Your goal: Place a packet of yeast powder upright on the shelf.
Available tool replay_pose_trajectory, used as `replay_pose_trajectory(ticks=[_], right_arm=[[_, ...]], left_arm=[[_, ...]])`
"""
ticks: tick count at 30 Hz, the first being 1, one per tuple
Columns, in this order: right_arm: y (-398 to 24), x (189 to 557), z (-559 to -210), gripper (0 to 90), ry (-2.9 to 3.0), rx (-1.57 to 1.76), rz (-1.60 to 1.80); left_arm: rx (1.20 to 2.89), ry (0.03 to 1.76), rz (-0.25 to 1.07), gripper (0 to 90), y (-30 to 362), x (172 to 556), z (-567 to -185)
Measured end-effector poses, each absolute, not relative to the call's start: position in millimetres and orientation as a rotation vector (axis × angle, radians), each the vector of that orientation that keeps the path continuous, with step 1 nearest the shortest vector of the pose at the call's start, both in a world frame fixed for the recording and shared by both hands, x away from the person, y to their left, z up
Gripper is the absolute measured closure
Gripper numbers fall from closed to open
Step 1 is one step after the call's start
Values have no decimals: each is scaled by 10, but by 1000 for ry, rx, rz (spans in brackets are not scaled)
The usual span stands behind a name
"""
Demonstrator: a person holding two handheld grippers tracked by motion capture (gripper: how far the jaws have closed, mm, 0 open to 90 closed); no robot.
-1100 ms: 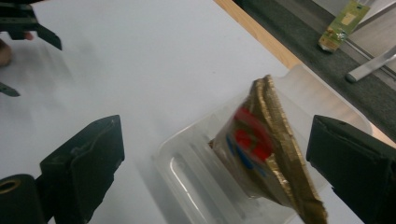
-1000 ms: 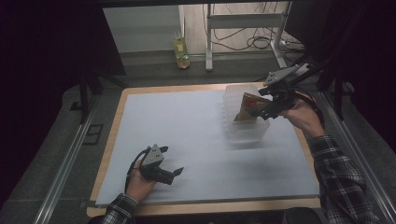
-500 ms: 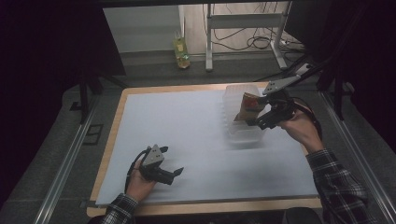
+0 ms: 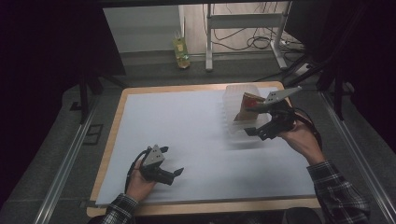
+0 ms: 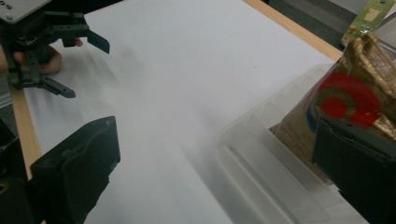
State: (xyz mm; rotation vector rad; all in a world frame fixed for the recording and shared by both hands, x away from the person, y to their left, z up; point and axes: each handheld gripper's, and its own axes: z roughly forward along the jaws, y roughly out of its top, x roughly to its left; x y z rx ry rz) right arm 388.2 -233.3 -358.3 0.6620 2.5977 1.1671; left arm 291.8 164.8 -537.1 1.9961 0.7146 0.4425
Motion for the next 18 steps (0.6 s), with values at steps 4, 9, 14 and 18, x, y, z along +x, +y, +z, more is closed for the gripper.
replay_pose_trajectory(ticks=[4, 9, 14, 18], right_arm=[[-2347, 3789, -3632, 0, 2575, 659, 1176], [-2343, 3669, -3704, 0, 2561, 653, 1174], [-2338, 3574, -3774, 0, 2569, 646, 1152], [-2335, 3473, -3844, 0, 2561, 651, 1178]], left_arm=[[1994, 716, 444, 7, 1646, 2916, -5371], [1994, 716, 446, 7, 1646, 2917, -5372], [1993, 717, 447, 7, 1647, 2916, -5370], [1989, 720, 447, 7, 1653, 2917, -5368]])
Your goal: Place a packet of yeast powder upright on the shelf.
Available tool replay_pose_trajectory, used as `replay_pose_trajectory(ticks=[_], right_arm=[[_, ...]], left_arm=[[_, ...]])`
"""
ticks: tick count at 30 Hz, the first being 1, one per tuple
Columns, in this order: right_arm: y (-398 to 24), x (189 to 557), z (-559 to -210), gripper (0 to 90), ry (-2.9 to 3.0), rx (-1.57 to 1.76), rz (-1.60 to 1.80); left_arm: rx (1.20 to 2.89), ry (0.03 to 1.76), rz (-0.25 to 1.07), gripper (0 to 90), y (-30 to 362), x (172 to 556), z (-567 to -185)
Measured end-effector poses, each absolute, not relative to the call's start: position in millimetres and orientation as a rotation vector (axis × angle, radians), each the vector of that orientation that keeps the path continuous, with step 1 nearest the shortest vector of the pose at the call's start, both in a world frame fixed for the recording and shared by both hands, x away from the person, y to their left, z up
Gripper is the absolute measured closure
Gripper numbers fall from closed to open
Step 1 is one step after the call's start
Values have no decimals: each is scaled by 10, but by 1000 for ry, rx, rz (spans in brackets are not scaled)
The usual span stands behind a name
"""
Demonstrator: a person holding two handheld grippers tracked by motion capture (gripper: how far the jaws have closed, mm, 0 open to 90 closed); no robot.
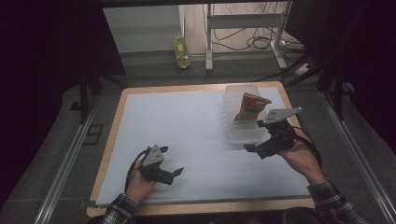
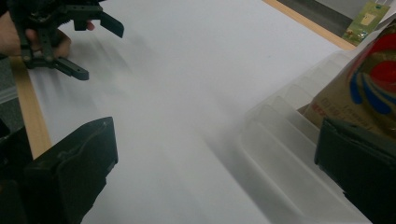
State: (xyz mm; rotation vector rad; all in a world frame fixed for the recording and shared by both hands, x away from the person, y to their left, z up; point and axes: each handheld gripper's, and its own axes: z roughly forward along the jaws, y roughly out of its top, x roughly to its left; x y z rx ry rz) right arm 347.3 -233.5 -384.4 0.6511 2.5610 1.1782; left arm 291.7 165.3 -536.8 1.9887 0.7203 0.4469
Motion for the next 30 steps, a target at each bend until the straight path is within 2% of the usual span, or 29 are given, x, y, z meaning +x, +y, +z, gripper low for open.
replay_pose_trajectory(ticks=[30], right_arm=[[-2332, 3114, -4389, 0, 2523, 685, 1225]], left_arm=[[2004, 714, 447, 7, 1644, 2912, -5374]])
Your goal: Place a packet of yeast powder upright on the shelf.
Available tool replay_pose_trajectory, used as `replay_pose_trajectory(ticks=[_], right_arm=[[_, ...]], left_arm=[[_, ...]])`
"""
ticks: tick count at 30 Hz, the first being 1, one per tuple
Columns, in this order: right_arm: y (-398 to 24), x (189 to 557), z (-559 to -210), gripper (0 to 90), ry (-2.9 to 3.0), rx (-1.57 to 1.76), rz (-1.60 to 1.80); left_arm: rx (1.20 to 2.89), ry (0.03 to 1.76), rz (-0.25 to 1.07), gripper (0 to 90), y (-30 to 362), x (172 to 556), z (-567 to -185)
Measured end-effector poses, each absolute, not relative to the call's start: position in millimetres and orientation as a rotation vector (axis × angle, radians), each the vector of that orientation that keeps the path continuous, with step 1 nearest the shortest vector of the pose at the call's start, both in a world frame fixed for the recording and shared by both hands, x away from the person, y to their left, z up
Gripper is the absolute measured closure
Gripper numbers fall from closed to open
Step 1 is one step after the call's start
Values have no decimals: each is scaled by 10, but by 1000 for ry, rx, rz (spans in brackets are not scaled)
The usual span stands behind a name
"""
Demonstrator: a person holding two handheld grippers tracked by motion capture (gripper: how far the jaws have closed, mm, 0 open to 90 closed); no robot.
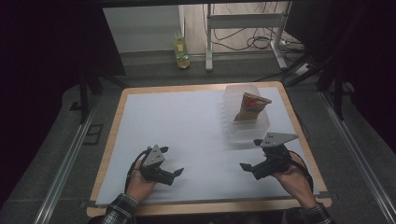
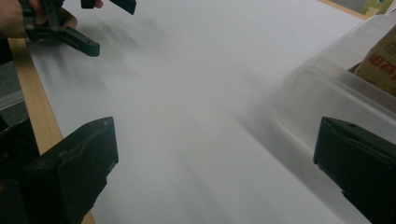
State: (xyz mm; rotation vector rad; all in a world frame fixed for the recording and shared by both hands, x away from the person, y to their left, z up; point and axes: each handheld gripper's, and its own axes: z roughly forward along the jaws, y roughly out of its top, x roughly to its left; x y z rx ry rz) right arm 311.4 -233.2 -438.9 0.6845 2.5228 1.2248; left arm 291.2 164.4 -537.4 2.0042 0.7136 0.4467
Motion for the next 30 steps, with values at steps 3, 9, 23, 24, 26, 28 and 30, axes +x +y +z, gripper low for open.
replay_pose_trajectory(ticks=[3, 9, 23, 24, 26, 28, 30], right_arm=[[-2325, 3084, -4449, 0, 2527, 666, 1210], [-2329, 3031, -4583, 0, 2516, 663, 1221], [-2305, 3001, -4909, 0, 2538, 688, 1203], [-2305, 3001, -4909, 0, 2538, 688, 1203], [-2314, 3008, -4985, 0, 2551, 695, 1179], [-2327, 3028, -5060, 0, 2574, 721, 1184], [-2327, 3037, -5079, 0, 2589, 731, 1186]], left_arm=[[2001, 715, 447, 7, 1642, 2910, -5374], [2001, 714, 448, 7, 1642, 2907, -5373], [2001, 713, 447, 7, 1647, 2905, -5374], [2001, 713, 447, 8, 1647, 2905, -5374], [2000, 713, 445, 8, 1647, 2905, -5374], [1991, 705, 429, 7, 1653, 2904, -5373], [1986, 702, 419, 2, 1656, 2906, -5370]])
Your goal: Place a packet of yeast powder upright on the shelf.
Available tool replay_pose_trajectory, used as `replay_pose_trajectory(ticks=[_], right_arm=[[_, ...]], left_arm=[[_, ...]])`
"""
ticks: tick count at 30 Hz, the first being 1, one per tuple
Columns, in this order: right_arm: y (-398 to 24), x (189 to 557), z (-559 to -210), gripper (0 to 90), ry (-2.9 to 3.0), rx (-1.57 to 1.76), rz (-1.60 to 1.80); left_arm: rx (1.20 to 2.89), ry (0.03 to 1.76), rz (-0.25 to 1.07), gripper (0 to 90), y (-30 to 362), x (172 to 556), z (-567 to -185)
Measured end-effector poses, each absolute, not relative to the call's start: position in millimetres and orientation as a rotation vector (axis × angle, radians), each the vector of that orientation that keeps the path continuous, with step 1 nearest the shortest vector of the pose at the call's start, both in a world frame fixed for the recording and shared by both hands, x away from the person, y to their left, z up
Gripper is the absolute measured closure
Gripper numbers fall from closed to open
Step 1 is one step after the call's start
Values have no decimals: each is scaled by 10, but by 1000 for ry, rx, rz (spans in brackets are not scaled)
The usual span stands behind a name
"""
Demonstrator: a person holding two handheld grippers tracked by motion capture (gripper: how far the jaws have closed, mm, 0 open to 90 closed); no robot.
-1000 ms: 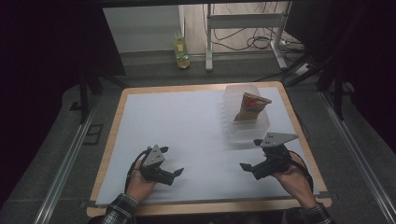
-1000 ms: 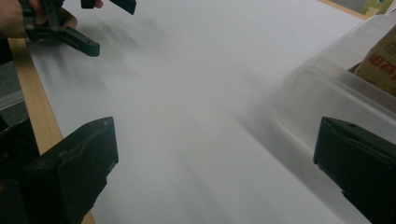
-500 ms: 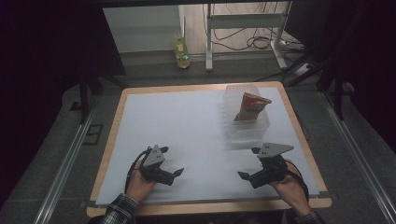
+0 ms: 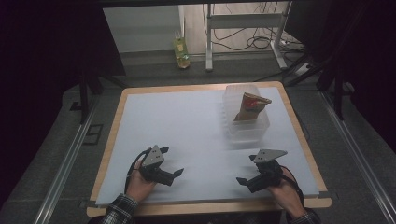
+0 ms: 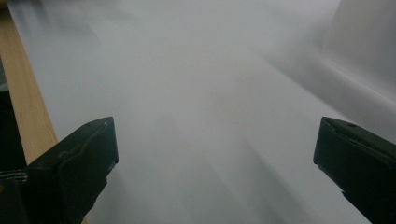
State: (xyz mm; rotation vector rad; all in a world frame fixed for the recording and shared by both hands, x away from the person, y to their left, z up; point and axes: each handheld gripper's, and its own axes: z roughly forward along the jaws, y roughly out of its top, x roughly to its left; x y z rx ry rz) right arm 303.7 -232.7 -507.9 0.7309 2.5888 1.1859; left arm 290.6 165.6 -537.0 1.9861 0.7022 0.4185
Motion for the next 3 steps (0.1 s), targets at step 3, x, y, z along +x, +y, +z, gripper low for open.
replay_pose_trajectory(ticks=[3], right_arm=[[-2320, 3036, -5076, 0, 2589, 720, 1183]], left_arm=[[1992, 717, 431, 2, 1658, 2915, -5373]])
